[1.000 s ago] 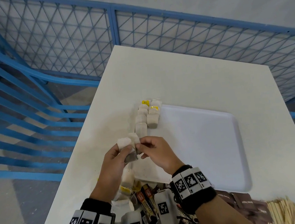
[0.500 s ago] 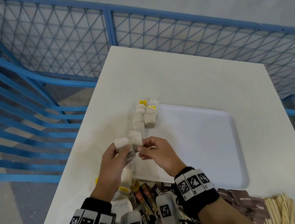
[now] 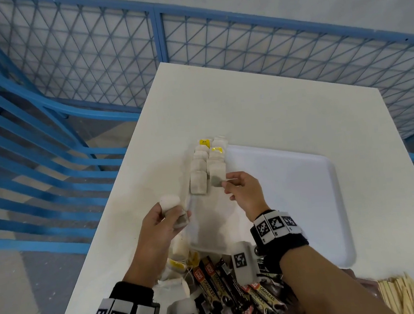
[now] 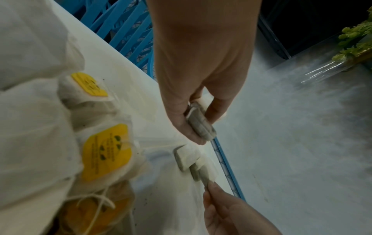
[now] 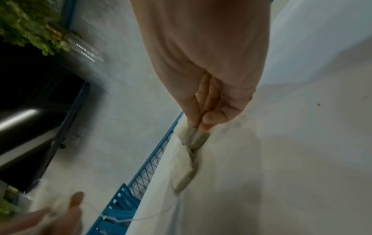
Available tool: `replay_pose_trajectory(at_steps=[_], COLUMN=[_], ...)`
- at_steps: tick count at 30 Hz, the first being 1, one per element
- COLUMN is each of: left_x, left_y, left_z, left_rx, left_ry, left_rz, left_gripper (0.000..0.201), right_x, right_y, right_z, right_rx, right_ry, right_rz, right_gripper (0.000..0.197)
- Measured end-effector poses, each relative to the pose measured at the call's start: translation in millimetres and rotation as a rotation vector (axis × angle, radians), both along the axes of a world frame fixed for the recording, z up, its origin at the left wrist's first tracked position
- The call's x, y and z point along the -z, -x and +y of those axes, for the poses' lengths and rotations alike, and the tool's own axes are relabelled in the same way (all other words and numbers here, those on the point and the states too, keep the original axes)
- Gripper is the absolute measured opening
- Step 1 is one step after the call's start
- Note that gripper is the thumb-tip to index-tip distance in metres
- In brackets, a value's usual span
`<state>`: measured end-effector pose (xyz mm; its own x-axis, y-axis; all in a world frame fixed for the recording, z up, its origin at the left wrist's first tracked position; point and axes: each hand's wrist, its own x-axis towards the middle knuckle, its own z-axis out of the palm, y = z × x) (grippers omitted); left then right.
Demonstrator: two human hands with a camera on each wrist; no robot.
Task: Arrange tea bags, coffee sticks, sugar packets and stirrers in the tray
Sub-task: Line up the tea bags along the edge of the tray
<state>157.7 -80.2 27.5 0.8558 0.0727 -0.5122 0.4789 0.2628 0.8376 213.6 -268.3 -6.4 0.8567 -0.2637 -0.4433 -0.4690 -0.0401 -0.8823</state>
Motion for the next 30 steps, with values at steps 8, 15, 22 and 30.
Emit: replay_pose_trajectory(at_steps=[8,15,22,30], left_x=[-1,-3,-5,-8], left_y=[4,0,0,2], left_z=[5,5,0,-4], left_rx=[-0.011,-0.055,0.004,0.124], left_ry=[0.028,0.133,0.114,0.034], left_rz=[-0.003,0.049,-0.022,-0.086], left_gripper=[0.013,0.016,0.019,0.016], right_x=[12,16,-8,-31], right_y=[-12,-11,11,42], right_z=[3,6,21,40], right_rx=[-0.001,-0.028,-0.209,-0.388], right_ry=[0.193,0.291,0.246,-0.045], right_rz=[-0.027,-0.039,-0.109,-0.161], right_gripper=[0.025,0.025,0.009,0.016])
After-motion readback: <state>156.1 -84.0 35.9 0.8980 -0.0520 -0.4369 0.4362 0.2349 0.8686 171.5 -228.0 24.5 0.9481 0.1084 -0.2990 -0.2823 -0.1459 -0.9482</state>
